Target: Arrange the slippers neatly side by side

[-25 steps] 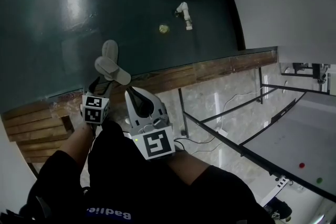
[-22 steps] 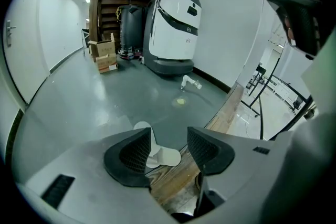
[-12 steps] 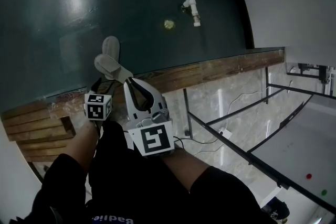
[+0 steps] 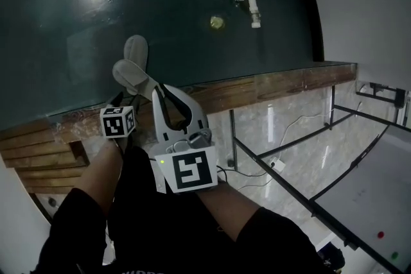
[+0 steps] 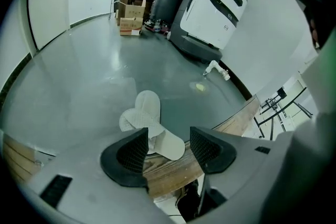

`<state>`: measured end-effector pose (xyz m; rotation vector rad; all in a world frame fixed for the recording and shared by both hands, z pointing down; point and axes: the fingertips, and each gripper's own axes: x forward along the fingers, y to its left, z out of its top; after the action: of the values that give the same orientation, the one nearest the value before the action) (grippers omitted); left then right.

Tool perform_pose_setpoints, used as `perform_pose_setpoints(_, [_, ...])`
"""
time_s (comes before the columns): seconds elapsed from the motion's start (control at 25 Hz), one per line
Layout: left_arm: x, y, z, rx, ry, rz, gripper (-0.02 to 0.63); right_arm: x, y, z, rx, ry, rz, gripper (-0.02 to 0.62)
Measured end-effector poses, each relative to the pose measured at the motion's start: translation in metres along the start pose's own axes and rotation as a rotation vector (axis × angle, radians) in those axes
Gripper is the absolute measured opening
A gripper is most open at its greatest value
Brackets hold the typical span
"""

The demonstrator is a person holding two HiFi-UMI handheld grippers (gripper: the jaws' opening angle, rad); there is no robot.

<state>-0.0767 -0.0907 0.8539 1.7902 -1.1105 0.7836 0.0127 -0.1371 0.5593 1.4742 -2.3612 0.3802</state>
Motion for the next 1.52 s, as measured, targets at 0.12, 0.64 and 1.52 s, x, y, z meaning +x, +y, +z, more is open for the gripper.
perform_pose_setpoints(0.12, [0.019,0.010,-0.007,-0.027,0.010,0.003,0.224,0.013,-0.006,-0.009,-0.009,-0.006,-0.007,0.000])
perform_pose_setpoints(0.64, [0.098,0.049,-0.027,-0.275,0.015,0.051,0.268,0.046,-0.006,-0.061,-0.033,0.066,0.018,0.000])
perform_pose_setpoints(1.52, [0.142,0.085,-0.040,-0.357,0.065,0.082,0.009,0.045,-0.025,-0.106,0.046,0.114,0.034,0.000])
